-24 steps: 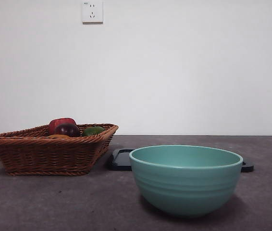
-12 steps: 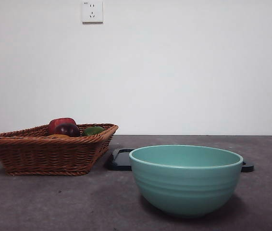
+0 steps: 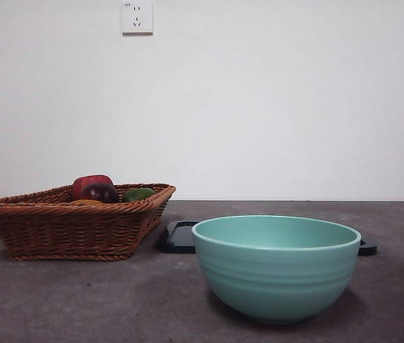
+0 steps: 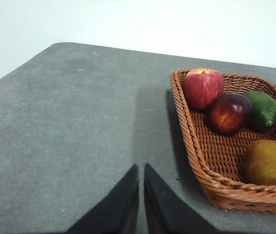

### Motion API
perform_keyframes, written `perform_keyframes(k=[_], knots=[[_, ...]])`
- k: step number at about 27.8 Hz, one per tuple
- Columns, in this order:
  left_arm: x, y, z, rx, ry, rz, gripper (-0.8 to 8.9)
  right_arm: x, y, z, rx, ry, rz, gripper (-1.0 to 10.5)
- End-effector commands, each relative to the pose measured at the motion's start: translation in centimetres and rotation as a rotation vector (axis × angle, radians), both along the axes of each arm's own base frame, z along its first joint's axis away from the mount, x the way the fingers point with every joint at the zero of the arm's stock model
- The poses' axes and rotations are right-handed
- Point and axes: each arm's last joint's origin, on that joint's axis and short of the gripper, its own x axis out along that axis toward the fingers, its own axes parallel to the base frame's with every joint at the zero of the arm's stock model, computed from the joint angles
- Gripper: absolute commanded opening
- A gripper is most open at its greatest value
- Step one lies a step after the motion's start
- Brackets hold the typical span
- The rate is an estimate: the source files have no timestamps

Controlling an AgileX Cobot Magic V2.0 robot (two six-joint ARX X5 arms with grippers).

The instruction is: Pick up the wifruite, put it on the bowl, pick up the plate, put it on desk

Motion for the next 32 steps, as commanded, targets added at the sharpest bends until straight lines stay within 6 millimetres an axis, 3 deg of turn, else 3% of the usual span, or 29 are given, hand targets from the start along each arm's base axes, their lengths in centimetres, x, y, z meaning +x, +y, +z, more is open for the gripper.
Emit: perform_keyframes(k=[1,11,32], knots=[[0.08,0.01,-0.73,0.017,0.023,0.001,0.15,0.02,-0.11,-0.29,0.011,0.003,-0.019,0.1],[0.08,0.01,-0.73,0.017,0.023,0.001,0.16,-0.08,-0.22,-1.05,0.012,0.082,-0.03,0.1],[0.08,0.01,-0.73,0.017,0.023,0.001,0.16,-0.05,-0.21,-0.79,0.013,0.058,-0.029,0.1]])
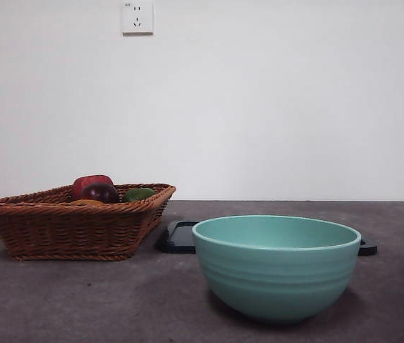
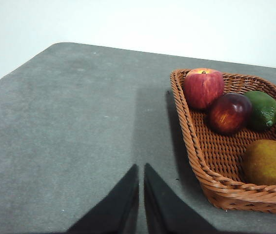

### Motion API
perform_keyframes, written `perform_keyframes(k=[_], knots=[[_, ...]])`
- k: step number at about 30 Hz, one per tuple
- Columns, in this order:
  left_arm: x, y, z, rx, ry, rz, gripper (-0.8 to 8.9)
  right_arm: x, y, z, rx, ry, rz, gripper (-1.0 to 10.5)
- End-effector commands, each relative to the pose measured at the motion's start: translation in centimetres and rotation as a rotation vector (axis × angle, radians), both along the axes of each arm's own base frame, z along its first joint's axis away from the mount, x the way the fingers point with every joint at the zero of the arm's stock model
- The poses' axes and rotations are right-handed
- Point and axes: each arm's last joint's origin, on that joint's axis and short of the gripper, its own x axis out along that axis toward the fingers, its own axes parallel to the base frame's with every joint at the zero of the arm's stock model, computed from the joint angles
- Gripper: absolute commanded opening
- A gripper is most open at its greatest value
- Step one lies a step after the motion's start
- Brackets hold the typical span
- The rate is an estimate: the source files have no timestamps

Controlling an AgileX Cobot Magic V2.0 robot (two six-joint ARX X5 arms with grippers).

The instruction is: Pick up the wifruite, put it on the bowl, pick up the plate, put it on desk

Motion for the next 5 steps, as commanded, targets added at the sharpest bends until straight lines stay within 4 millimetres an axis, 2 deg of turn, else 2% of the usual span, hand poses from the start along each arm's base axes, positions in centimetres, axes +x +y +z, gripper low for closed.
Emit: perform_keyframes(k=[1,5], knots=[[0.08,0.01,-0.73,0.017,0.023,0.001,0.15,0.02,-0.02,-0.06,0.011,-0.007,-0.005,0.1],[0.08,0.01,-0.72,0.017,0.023,0.001,0.15,0.02,-0.02,-0.06,0.011,-0.007,-0.005,0.1]])
